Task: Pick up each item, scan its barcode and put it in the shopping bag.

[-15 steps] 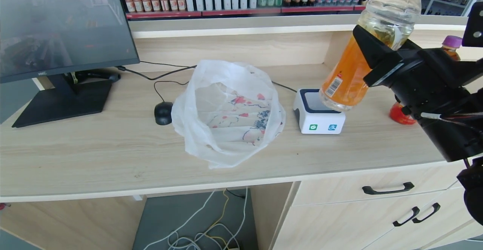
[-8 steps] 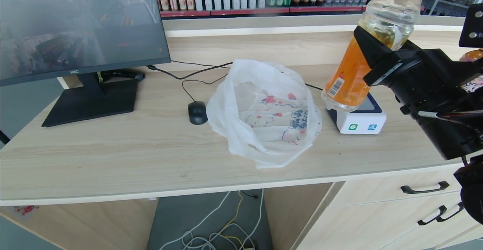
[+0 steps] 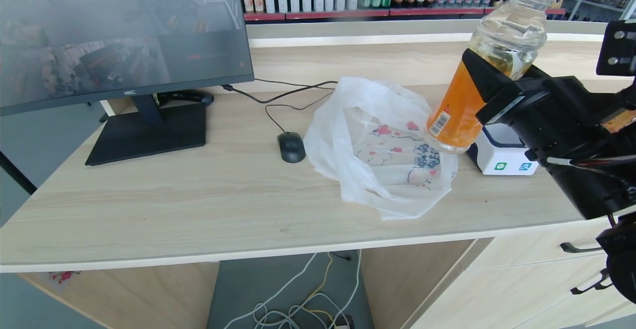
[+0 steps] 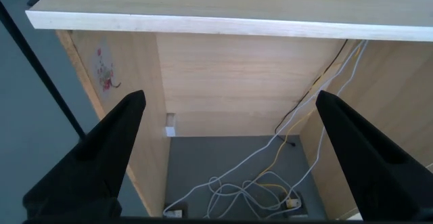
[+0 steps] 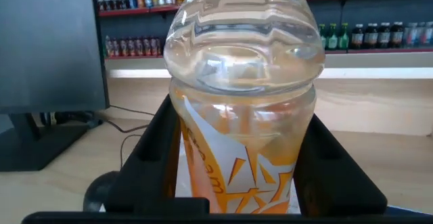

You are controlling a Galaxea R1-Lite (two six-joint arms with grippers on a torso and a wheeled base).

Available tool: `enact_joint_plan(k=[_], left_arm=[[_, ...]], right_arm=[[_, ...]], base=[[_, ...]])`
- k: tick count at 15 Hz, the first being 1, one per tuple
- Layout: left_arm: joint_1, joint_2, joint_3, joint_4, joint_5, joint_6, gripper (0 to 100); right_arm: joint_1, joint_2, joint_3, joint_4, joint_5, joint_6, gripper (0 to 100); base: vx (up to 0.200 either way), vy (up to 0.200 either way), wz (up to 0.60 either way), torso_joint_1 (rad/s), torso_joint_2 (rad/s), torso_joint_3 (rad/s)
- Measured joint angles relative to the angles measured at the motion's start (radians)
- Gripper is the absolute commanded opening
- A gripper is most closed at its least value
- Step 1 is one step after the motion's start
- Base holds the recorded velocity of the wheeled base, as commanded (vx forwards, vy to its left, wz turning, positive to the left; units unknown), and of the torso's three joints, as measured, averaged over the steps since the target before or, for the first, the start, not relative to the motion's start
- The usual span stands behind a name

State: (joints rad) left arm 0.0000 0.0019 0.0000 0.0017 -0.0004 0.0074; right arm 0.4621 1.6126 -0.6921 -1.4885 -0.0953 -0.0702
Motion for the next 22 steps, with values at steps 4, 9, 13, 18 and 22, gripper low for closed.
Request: enact_joint_plan(k=[4,9,13,18,22], left_arm=[[0.0,0.0,0.0,0.0,0.0,0.0,100],[0.0,0.0,0.0,0.0,0.0,0.0,100],[0.0,0.0,0.0,0.0,0.0,0.0,100],[0.0,0.0,0.0,0.0,0.0,0.0,100],[0.0,0.0,0.0,0.0,0.0,0.0,100]], right_arm=[[0.004,0.024,-0.005,0.0,0.011,-0.002,0],[0.004,0.113,-0.097,-0.007,0.05,-0.063,0],[0.031,0.226,-0.237,-0.005,0.078,-0.076,0],[0.059,0.329,-0.343,-0.002,0.078,-0.077,0],[0.068,0.399,-0.416,0.001,0.079,-0.078,0]], base=[[0.0,0.0,0.0,0.0,0.0,0.0],[0.0,0.0,0.0,0.0,0.0,0.0],[0.0,0.0,0.0,0.0,0.0,0.0],[0.0,0.0,0.0,0.0,0.0,0.0],[0.0,0.0,0.0,0.0,0.0,0.0]])
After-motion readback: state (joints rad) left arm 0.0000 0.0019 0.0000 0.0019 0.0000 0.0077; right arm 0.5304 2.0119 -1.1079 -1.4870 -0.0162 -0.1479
